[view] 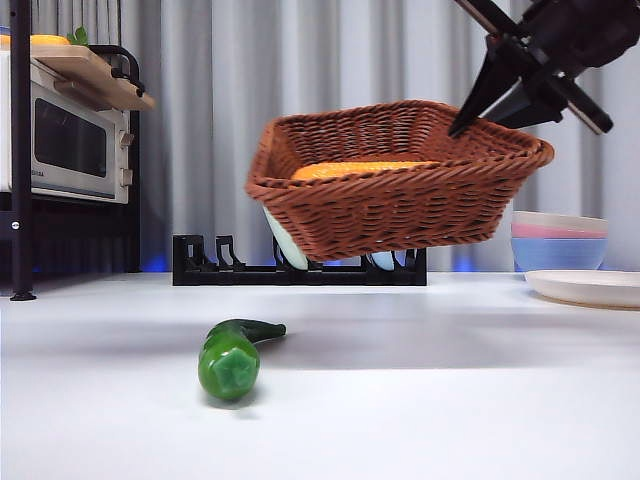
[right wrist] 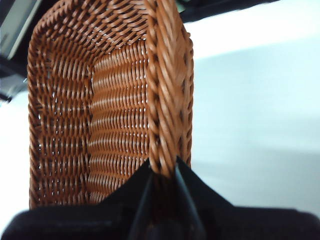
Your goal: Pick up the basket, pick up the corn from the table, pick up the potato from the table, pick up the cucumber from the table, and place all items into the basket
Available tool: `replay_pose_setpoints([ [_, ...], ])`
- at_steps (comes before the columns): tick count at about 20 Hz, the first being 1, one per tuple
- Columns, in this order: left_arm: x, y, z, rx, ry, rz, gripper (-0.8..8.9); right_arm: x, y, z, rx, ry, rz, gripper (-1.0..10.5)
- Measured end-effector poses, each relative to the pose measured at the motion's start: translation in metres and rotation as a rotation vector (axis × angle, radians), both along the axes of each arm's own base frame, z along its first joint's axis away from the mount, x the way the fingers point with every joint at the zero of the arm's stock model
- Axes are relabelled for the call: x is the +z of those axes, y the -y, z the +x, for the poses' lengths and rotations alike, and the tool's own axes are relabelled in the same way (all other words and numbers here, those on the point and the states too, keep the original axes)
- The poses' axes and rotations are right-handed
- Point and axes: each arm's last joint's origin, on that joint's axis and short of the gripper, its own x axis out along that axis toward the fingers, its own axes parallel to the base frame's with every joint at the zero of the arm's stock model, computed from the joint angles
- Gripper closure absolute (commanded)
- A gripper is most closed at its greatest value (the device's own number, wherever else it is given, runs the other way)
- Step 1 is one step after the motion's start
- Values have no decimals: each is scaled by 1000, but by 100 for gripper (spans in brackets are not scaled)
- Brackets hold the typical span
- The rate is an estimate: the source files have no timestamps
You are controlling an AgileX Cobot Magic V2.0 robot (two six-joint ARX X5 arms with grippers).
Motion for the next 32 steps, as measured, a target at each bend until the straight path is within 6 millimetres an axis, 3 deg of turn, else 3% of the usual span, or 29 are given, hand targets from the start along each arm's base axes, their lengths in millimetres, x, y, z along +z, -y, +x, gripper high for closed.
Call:
replay_pose_setpoints([
  [3, -9, 22, 18, 149, 22, 16, 821, 0, -14, -5, 47, 1, -1, 963],
  [8, -57, 63, 44, 226, -73, 192, 810, 0, -25, -9, 90, 1, 0, 963],
  [9, -66, 69, 47, 211, -94, 227, 752, 0, -25, -9, 90, 1, -1, 963],
  [11, -77, 76, 47, 188, -121, 271, 353, 0, -25, -9, 88, 1, -1, 963],
  [12, -80, 78, 47, 182, -130, 284, 250, 0, -25, -9, 86, 1, -1, 963],
  [16, -82, 77, 46, 183, -148, 297, 247, 0, -25, -9, 85, 0, 0, 963],
  [19, -72, 71, 38, 190, -147, 279, 247, 0, -25, -9, 85, -1, 0, 963],
  [21, -53, 59, 24, 196, -116, 241, 248, 0, -23, -8, 78, -1, 0, 963],
  [24, -26, 30, -11, 199, -112, 228, 248, 0, -18, -7, 63, 0, 0, 963],
  [26, -19, 10, -35, 197, -149, 263, 251, 0, -14, -5, 47, 0, 1, 963],
  [29, -24, -9, -58, 200, -280, 372, 251, 1, -2, 0, 4, 4, 2, 963],
  [32, -46, -8, -57, 214, -378, 432, 252, 1, 10, 4, -37, 13, 5, 963],
])
